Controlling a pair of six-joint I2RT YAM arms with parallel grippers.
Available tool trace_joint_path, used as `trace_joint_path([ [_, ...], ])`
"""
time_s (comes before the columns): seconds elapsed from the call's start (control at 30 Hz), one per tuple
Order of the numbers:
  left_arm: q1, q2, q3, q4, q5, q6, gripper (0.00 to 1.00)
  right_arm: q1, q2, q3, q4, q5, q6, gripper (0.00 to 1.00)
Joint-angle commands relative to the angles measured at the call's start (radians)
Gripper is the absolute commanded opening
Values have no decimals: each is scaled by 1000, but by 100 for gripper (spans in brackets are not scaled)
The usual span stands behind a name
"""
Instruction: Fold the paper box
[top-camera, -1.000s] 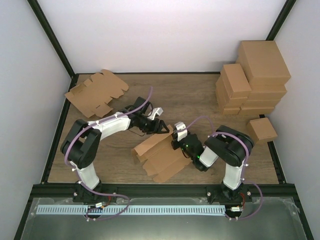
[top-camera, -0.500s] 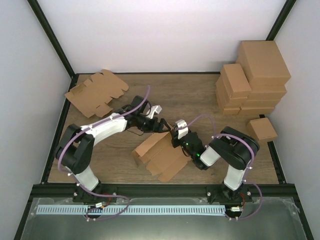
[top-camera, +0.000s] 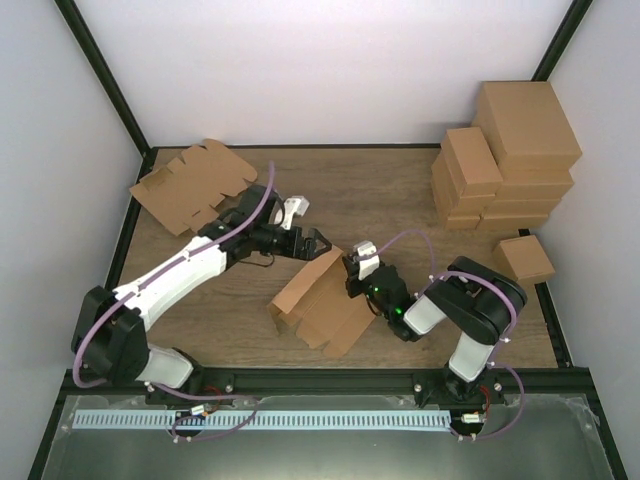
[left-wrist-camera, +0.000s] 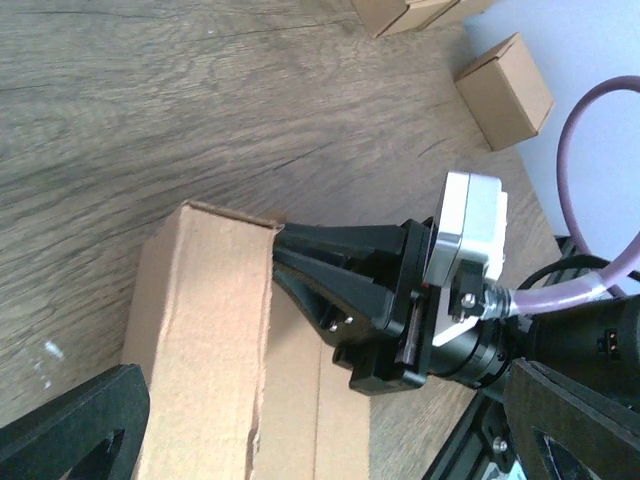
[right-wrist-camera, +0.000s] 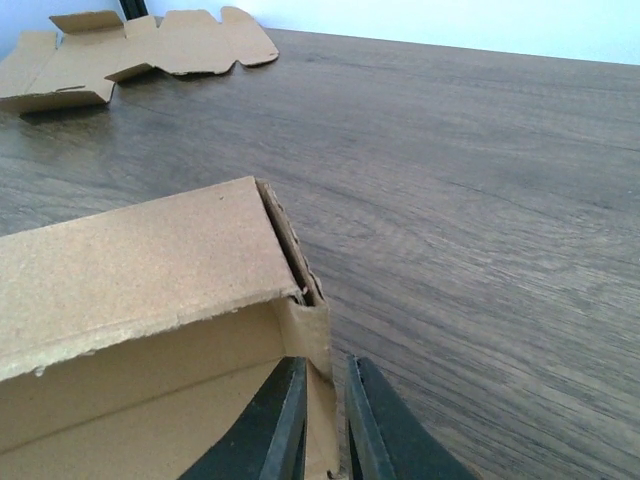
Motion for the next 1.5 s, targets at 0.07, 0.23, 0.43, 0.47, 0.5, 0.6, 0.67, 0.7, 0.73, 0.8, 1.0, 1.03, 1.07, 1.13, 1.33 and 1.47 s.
trace_joint_path([
  [0.07,-3,-114,-58,-66,-111,28,100,-2,23,25,3,6,-5,12],
  [0.23,-3,-232,-103,-90,-190,20,100,-3,51,35,54,-27,-40,29],
  [0.43,-3,-324,-148,-123,-245,-4,100,-67,27,42,38,-151,-49,37],
  [0.47,-3,-330,-153,-126,-245,-6,100,-80,23,40,39,-183,-51,39],
  [0.5,-3,-334,-157,-127,-244,-7,100,-89,23,39,40,-208,-58,39],
  [0.6,-3,-342,-169,-128,-245,-11,100,-105,38,66,18,-272,-104,37],
  [0.67,-3,-344,-177,-127,-243,-12,100,-117,50,90,-3,-308,-116,34],
  [0.7,-3,-344,-179,-125,-241,-12,100,-122,52,95,1,-322,-117,33],
  [0.73,-3,-343,-181,-125,-239,-12,100,-124,55,102,4,-330,-119,30],
  [0.8,-2,-340,-183,-128,-236,-10,100,-126,64,126,-15,-347,-126,24],
  [1.0,-3,-365,-158,-168,-264,-2,100,-131,71,151,-29,-348,-131,1],
  [1.03,-3,-374,-144,-178,-271,0,100,-131,67,146,-25,-346,-128,1],
  [1.07,-3,-382,-132,-188,-276,1,100,-132,64,138,-22,-343,-125,1],
  [1.13,-3,-394,-106,-207,-280,4,100,-133,51,123,-15,-336,-116,1],
  [1.33,-3,-414,-29,-255,-284,10,100,-162,-38,82,-61,-300,-41,1],
  [1.47,-3,-426,41,-299,-307,13,100,-230,-111,74,-150,-315,129,1],
])
